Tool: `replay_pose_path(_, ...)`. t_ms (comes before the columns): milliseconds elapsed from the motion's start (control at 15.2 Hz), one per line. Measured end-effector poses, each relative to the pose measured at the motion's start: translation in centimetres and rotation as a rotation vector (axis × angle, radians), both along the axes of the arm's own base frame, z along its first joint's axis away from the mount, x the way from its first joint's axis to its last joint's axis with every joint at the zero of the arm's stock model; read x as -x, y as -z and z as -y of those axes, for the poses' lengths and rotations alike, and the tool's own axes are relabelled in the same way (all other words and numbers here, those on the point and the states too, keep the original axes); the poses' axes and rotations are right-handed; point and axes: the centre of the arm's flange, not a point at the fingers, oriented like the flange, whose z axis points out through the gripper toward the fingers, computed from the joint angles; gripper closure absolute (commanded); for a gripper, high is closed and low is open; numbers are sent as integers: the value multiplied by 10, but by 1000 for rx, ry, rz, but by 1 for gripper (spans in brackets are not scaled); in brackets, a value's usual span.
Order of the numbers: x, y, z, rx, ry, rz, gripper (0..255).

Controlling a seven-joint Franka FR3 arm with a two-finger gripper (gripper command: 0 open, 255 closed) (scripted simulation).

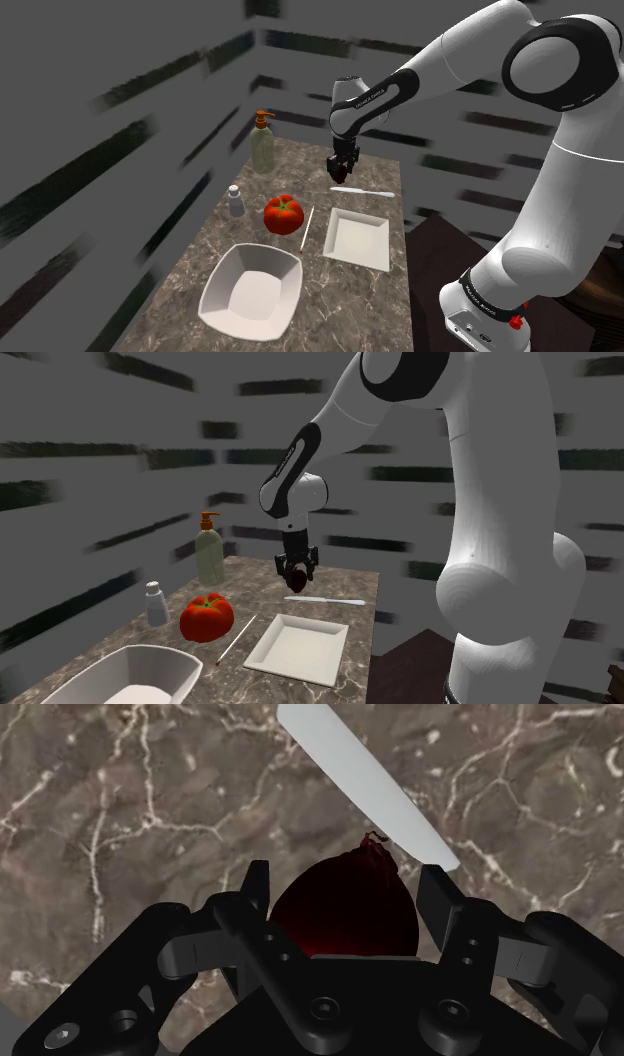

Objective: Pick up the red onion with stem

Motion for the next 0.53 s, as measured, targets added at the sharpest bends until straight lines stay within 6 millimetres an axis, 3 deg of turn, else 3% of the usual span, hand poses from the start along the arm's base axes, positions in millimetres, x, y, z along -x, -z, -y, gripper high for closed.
replay_pose_path(198, 0, -2, 0, 0, 0, -1, 255)
replay_pose_path(528, 0, -25, 1, 0, 0, -2, 255)
